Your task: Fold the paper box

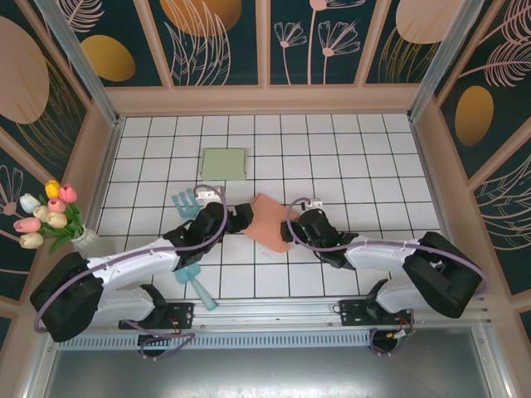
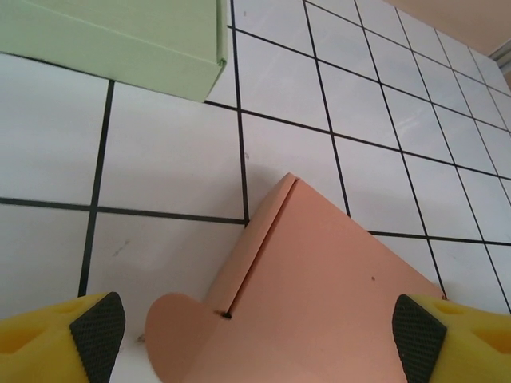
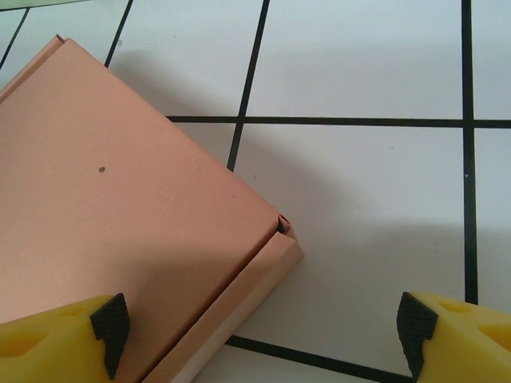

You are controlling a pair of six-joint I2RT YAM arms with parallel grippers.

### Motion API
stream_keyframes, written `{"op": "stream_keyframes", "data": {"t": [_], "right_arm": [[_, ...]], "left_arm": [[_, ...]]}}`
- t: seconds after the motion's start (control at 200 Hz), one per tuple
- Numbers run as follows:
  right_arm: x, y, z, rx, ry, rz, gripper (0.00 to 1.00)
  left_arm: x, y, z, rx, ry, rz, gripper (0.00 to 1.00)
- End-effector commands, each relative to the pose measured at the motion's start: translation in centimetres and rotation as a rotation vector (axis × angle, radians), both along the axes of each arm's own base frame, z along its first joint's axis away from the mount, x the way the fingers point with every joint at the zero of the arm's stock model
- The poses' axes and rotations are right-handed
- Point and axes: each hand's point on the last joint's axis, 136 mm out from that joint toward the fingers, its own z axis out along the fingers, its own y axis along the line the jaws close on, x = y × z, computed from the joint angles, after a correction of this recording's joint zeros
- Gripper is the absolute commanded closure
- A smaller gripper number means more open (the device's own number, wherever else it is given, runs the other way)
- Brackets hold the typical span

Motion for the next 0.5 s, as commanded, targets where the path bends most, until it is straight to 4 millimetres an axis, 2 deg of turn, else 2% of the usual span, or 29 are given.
{"op": "stream_keyframes", "data": {"t": [0.0,0.2,0.27,0.355,0.495], "right_arm": [[0.2,-0.5,-0.5,-0.037,-0.004,0.028,0.12],[1.9,0.0,0.3,-0.029,-0.057,0.083,0.20],[2.1,0.9,0.6,-0.017,-0.070,0.153,0.32],[2.4,1.6,0.7,-0.015,-0.066,0.216,0.40],[3.1,2.1,0.5,-0.054,-0.069,0.262,0.40]], "left_arm": [[0.1,-0.9,-1.1,0.083,0.056,-0.043,0.11],[1.3,-2.2,-3.6,0.127,0.115,-0.036,0.13],[1.6,-2.4,-4.3,0.137,0.128,-0.026,0.16],[1.8,-2.1,-4.4,0.139,0.126,-0.002,0.17],[2.1,-2.0,-3.7,0.143,0.109,0.008,0.16]]}}
